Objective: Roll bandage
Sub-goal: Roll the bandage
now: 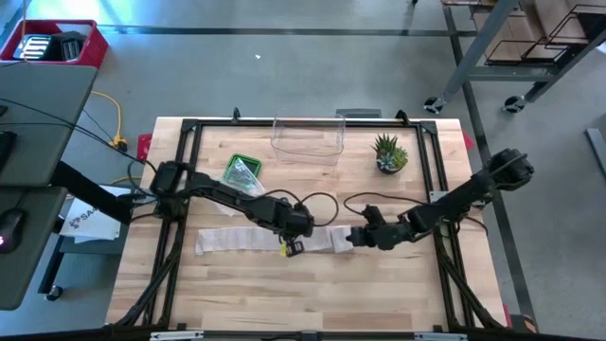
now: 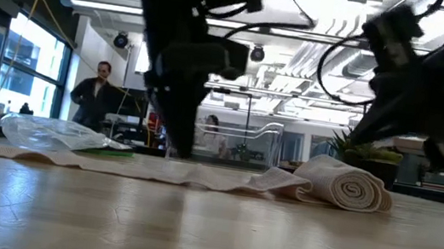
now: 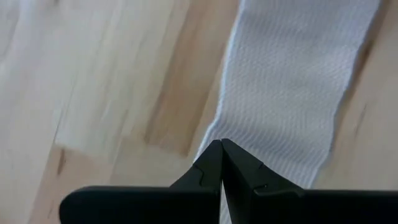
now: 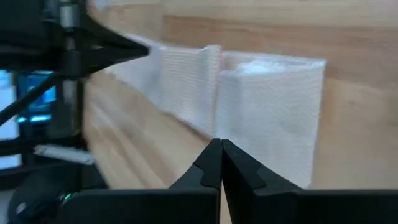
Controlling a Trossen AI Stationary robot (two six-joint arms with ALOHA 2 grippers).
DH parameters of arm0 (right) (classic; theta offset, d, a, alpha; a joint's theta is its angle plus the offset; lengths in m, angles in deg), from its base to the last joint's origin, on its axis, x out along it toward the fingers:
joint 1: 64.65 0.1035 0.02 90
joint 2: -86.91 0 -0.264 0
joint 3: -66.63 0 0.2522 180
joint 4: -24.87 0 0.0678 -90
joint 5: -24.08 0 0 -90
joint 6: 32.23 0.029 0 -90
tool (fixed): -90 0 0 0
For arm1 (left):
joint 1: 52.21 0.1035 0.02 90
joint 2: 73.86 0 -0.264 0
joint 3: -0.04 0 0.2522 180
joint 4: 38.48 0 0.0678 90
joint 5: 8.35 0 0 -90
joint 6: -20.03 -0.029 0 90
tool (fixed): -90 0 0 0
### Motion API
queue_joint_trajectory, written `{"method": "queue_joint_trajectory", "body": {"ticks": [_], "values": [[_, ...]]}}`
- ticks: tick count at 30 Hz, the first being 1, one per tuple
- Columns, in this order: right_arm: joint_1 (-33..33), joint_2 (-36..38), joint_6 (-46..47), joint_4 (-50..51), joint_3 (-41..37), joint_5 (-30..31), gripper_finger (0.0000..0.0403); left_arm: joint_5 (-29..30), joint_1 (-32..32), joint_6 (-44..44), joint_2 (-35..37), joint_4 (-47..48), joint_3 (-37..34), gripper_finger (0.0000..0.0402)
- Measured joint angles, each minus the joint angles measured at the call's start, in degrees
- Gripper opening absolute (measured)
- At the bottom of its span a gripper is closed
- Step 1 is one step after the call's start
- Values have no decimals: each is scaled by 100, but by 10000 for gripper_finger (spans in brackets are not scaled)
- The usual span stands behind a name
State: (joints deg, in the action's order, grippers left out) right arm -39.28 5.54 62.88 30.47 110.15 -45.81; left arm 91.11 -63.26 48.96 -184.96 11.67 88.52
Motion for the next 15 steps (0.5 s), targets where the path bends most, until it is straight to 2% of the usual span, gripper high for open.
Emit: {"method": "queue_joint_trajectory", "body": {"ticks": [5, 12, 15], "values": [[-301, -567, -415, -9, 509, -616, 0, -60, -61, 202, 332, -60, -466, 0], [-765, -1098, -722, 326, 1044, -865, 0, -178, -264, 261, 633, -371, -870, 0], [-919, -1253, -1006, 389, 1208, -1248, 0, -186, -342, 469, 691, -512, -1090, 0]]}}
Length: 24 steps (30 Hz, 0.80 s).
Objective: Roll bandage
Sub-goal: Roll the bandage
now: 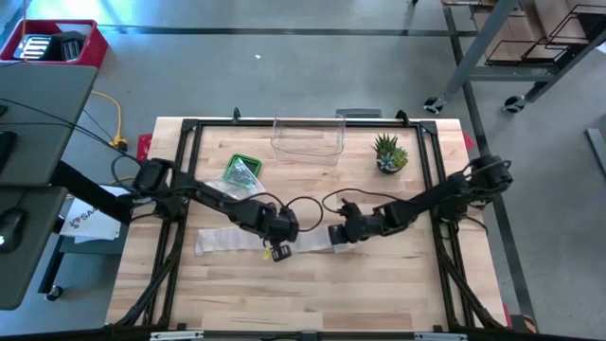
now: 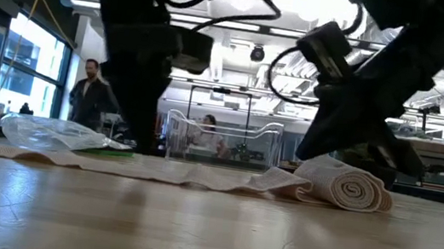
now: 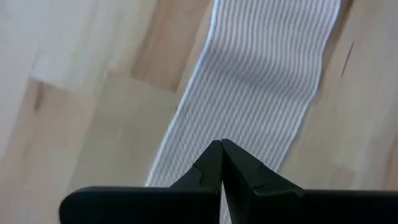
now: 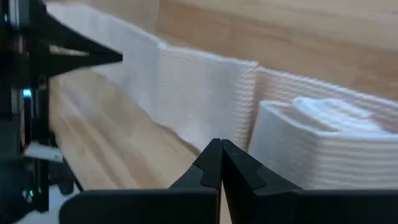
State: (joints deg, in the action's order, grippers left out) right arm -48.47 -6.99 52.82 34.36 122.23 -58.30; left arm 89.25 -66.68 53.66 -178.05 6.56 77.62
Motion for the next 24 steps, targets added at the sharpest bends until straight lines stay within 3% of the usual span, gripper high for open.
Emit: {"method": "queue_joint_trajectory", "body": {"ticks": [4, 11, 18, 24], "values": [[-23, -195, -48, 353, 183, -175, 0, -135, -60, 331, 5, -214, -230, 0], [-16, -539, -47, 650, 418, -464, 0, -128, -140, 115, 22, 14, -228, 0], [-19, -553, 24, 703, 422, -399, 0, -132, -145, -125, 23, 785, -228, 0], [-19, -316, -20, 809, 422, -243, 0, -198, -210, 54, 43, 847, -346, 0]]}}
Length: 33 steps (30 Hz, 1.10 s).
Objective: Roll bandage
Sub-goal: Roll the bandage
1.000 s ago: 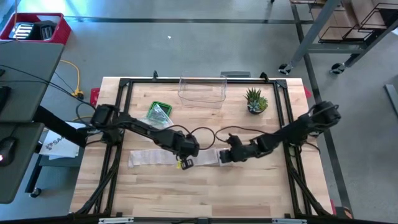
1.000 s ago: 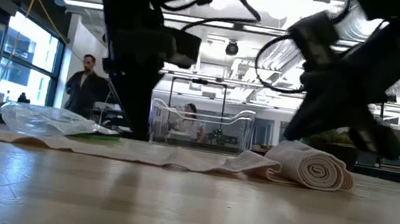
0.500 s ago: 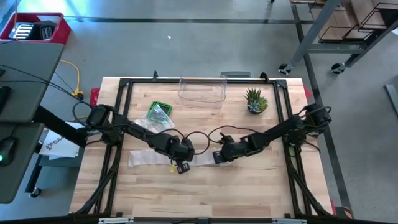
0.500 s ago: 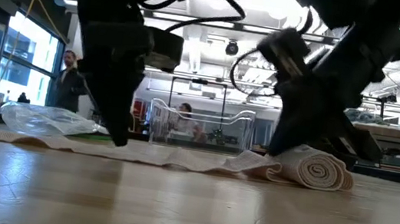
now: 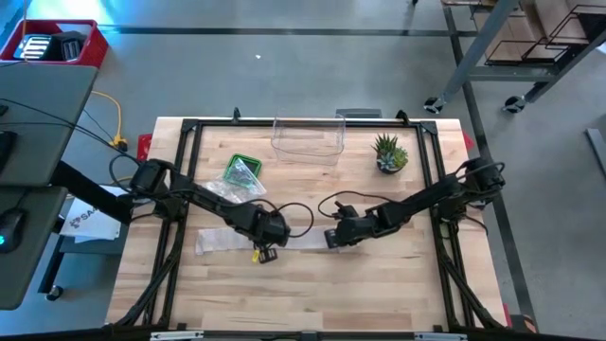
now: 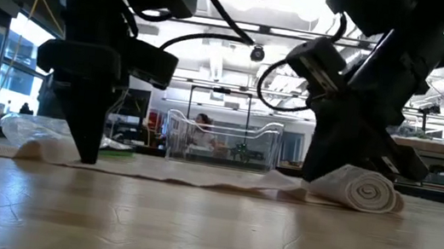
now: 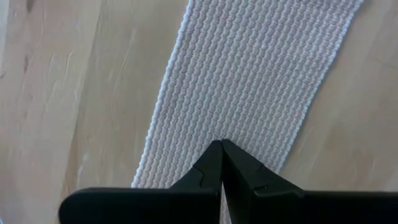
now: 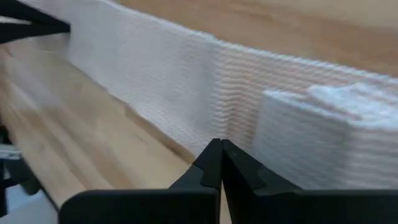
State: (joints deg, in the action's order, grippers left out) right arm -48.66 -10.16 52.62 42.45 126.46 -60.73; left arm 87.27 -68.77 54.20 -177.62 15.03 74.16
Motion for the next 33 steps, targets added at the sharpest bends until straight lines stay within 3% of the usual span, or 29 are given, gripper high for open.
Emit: {"method": "queue_joint_trajectory", "body": {"ticks": [17, 33], "values": [[-50, 12, 153, 659, 0, -12, 0, -89, -128, 42, 214, 651, -61, 0], [-64, 200, 231, 911, -7, 98, 0, -162, -640, 979, 298, 511, -331, 0]]}}
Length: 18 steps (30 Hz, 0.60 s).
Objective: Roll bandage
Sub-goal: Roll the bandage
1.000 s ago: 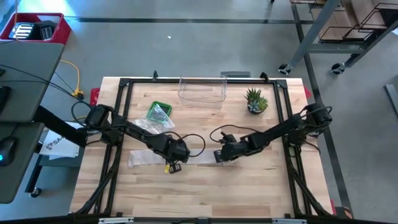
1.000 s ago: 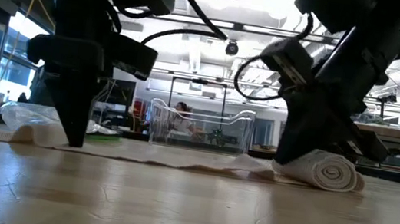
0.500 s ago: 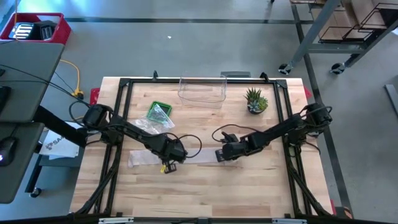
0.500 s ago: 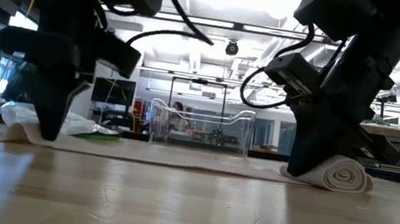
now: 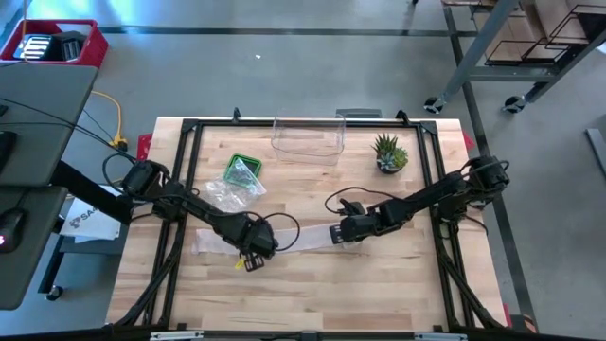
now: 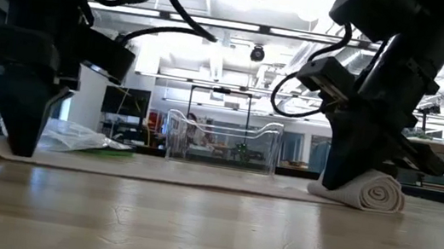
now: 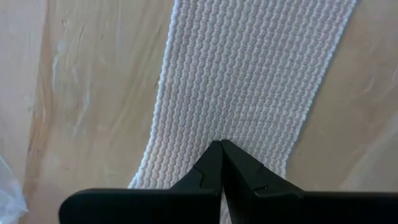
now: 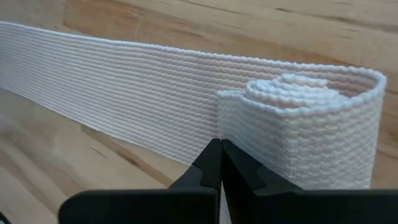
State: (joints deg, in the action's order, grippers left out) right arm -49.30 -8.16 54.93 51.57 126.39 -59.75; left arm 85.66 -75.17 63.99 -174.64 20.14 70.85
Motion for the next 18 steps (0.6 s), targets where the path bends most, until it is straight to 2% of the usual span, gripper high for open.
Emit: {"method": "queue_joint_trajectory", "body": {"ticks": [7, 13, 18], "values": [[-1, 0, 130, -463, 0, 66, 0, 215, 40, 151, 307, -128, -23, 0], [3, 2, 131, -978, 4, 4, 0, 594, 87, 312, 498, -969, -17, 0], [2, -9, 132, -918, 4, -102, 0, 616, 191, 244, 120, -2069, -10, 0]]}}
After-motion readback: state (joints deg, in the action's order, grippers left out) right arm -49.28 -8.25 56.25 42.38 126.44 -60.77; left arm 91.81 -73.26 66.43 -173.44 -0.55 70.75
